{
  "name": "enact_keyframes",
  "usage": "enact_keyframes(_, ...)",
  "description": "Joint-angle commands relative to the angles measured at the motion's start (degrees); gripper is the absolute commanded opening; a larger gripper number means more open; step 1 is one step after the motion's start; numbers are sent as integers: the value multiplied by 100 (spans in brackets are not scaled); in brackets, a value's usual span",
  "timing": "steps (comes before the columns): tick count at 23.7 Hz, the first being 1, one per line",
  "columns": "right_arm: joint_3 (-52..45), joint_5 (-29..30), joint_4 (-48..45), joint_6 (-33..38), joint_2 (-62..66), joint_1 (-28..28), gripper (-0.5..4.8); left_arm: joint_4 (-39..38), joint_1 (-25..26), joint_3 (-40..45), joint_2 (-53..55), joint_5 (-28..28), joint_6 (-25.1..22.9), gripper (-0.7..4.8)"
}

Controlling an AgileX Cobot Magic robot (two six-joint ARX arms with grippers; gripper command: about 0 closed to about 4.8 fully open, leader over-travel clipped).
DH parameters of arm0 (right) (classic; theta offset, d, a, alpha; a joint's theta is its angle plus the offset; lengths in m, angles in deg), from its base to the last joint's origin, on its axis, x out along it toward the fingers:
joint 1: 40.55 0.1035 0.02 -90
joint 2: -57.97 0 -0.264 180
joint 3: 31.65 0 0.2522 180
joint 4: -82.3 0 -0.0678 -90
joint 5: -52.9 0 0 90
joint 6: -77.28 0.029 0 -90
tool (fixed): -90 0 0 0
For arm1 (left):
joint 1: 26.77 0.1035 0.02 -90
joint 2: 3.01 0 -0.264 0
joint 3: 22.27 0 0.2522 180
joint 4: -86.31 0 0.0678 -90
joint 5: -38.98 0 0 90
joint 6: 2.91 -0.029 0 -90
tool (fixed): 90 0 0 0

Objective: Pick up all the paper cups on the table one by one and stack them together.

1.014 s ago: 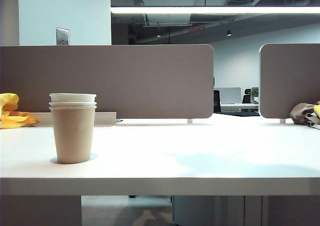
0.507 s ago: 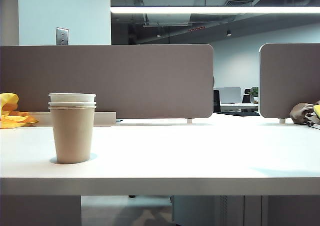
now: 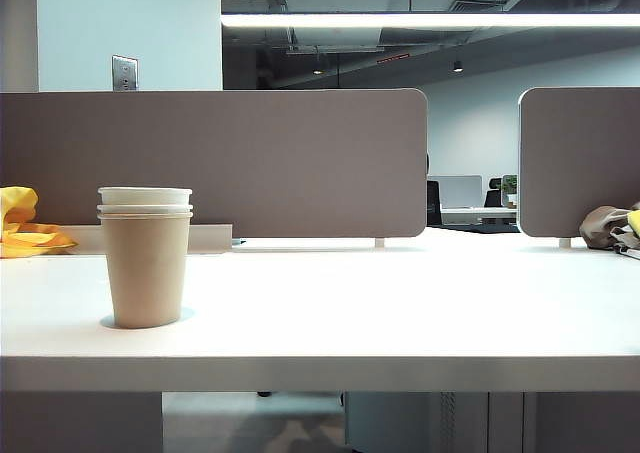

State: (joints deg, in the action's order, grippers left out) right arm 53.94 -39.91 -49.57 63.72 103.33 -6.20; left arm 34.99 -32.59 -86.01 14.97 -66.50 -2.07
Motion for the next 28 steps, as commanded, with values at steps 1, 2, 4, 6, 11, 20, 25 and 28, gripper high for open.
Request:
enact_keyframes(1,-942,-46,-925,199,-785,-39,-8,-138,7,63,-79,-20,-46,-6)
enact_keyframes(2,-1156,-122,-1097,269,-981,-39,-8,-140,7,105,-122,-20,-46,-6)
enact_keyframes(4,-1639,-448,-1497,448,-1451,-39,-8,-133,7,286,-304,-15,-42,-6)
enact_keyframes(6,-1985,-673,-1751,514,-1781,-42,-8,-133,7,492,-514,37,-44,-6)
enact_keyframes(11,-3027,-802,-1711,643,-2699,-39,-5,125,7,1191,-1311,166,-42,-6)
enact_keyframes(20,-4249,-1056,-1897,1384,-3554,-42,-5,417,7,1976,-1762,525,129,-6)
enact_keyframes(25,-4809,-1029,-1899,1526,-3829,-39,-5,715,7,2245,-1762,538,129,-6)
enact_keyframes(28,-5224,-1012,-1904,1552,-3866,-39,-1,1113,7,2503,-1764,538,109,-6)
